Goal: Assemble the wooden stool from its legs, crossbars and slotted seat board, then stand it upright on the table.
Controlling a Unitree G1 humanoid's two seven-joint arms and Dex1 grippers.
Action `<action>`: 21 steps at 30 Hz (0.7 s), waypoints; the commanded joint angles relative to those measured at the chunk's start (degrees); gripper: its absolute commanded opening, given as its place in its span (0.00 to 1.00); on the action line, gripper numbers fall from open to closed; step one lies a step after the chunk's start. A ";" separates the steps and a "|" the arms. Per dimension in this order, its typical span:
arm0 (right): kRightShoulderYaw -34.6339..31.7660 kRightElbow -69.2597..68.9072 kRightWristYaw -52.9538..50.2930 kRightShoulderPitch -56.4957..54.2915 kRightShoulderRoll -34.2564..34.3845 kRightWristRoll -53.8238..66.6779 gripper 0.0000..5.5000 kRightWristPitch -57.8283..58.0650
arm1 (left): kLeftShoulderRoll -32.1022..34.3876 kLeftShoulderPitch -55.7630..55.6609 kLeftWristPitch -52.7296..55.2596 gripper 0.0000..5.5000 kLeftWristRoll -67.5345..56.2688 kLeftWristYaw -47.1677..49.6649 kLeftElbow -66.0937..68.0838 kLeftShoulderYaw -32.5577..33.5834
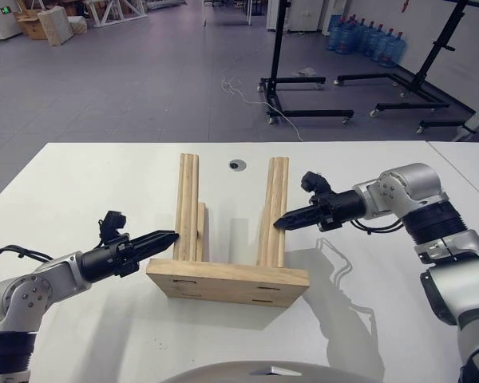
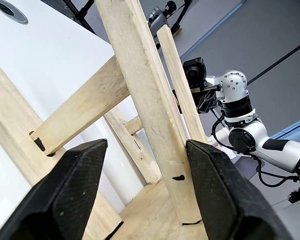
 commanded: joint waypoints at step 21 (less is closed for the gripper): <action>-18.09 -7.55 -4.56 21.81 -6.56 -7.81 0.45 -27.47 | 7.39 26.67 -35.21 0.52 36.36 -12.93 -15.44 18.22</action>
